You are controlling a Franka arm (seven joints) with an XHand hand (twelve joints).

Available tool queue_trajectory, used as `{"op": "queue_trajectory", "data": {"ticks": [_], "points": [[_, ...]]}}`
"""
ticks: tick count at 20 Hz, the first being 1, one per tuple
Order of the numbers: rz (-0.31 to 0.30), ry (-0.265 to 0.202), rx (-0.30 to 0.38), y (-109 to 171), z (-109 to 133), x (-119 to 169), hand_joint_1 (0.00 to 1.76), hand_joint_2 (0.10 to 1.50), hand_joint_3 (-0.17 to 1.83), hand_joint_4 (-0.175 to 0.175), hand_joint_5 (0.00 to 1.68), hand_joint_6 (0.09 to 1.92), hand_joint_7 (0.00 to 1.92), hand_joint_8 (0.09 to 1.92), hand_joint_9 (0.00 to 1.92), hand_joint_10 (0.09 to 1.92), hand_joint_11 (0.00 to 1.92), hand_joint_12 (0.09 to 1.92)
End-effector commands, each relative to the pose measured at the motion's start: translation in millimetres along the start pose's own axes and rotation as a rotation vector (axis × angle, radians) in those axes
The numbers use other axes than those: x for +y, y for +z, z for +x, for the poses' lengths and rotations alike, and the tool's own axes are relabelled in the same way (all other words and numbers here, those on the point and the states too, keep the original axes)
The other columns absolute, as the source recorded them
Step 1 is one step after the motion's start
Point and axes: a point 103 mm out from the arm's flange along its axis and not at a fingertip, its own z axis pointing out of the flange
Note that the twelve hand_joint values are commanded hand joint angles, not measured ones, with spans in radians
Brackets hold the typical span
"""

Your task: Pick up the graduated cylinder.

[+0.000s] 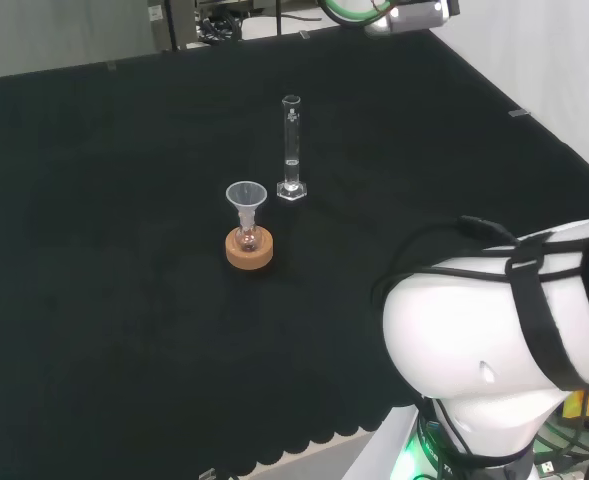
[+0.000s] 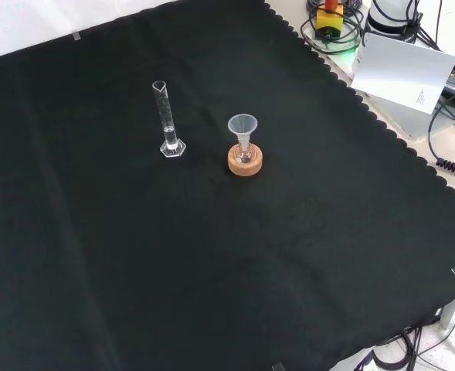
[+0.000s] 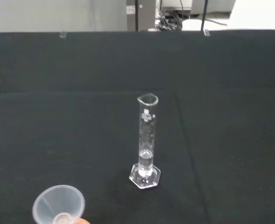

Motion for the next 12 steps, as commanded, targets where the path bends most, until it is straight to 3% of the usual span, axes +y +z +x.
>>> {"op": "queue_trajectory", "data": {"ticks": [1,6,12], "points": [[0.014,0.061,0.040,39,-29,32,0.00,1.37,0.06,-0.004,0.22,0.09,0.02,0.48,0.47,0.09,0.07,1.37],[0.022,0.061,0.058,65,-45,63,0.04,1.35,0.05,-0.007,0.23,0.09,0.03,0.48,0.48,0.09,0.08,1.37],[0.018,0.043,0.105,100,-62,123,0.10,1.33,0.04,-0.011,0.23,0.09,0.04,0.49,0.50,0.09,0.09,1.37]]}}
